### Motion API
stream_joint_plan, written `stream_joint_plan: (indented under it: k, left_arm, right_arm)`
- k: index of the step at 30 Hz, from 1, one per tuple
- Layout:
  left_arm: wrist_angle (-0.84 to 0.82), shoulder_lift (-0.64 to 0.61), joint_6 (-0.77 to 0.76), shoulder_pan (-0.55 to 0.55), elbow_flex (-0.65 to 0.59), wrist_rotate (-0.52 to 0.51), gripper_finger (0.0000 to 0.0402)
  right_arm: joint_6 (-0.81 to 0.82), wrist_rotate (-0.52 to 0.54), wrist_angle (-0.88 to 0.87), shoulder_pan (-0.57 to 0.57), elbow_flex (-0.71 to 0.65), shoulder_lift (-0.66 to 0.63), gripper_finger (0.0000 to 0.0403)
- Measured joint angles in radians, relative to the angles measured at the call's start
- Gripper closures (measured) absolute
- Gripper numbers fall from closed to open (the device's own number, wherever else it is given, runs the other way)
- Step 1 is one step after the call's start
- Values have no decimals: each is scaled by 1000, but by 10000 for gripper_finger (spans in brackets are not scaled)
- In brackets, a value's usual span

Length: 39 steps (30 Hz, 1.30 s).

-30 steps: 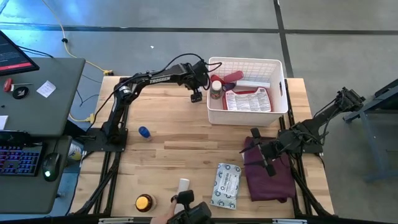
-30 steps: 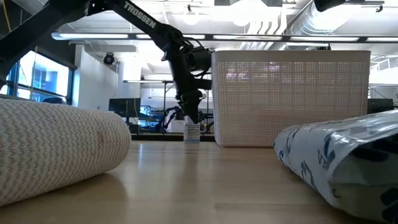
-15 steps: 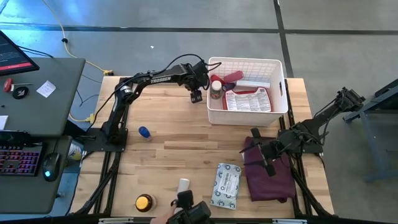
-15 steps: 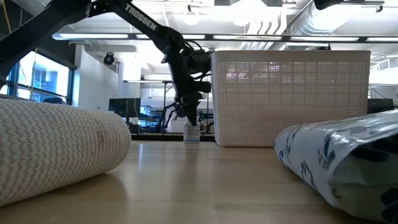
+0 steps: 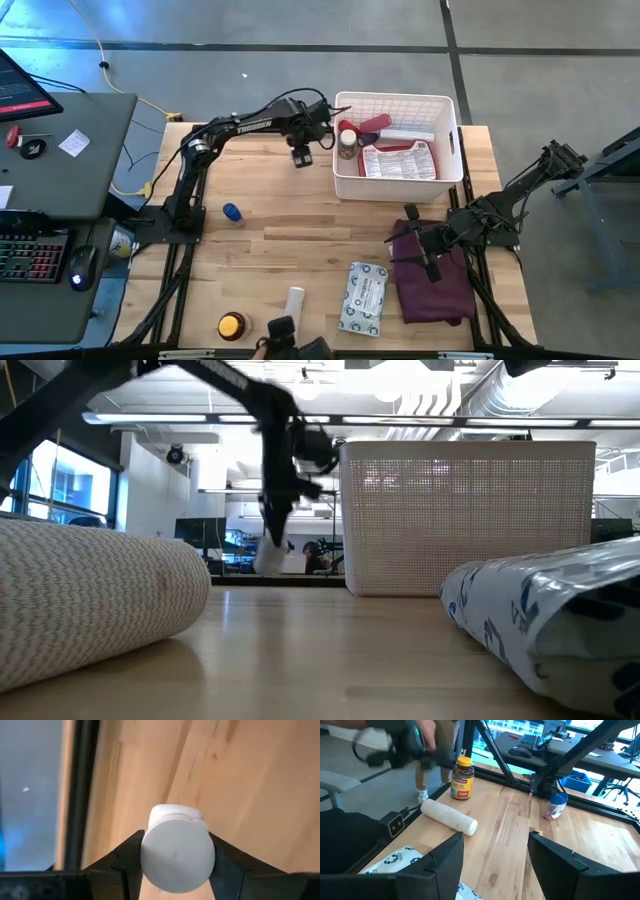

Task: Pick & place medical supplies in basket/bin
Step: Put the white medicine bottle into the white container

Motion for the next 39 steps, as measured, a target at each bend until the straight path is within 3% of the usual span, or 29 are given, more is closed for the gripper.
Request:
stream_joint_plan:
  k: [7,11,16,22,32,39]
  left_arm:
    - [-162,-144,-44,-75,189,-76,197]
    - [-109,-218,-67,-134,342,-75,197]
    - [10,-220,-72,-210,488,-70,197]
    - [122,-158,-35,-261,491,-49,197]
    - [132,43,-45,-237,490,82,196]
    - [144,107,-49,-239,489,93,196]
  right_arm:
    - [-4,0,13,0,0,0,192]
    - [-33,-1,53,0,0,0,192]
    - [-79,-5,115,0,0,-1,192]
    - [-101,-6,136,0,0,-1,192]
    - [-147,-27,138,0,0,-2,192]
    - [-164,-27,138,0,0,-2,192]
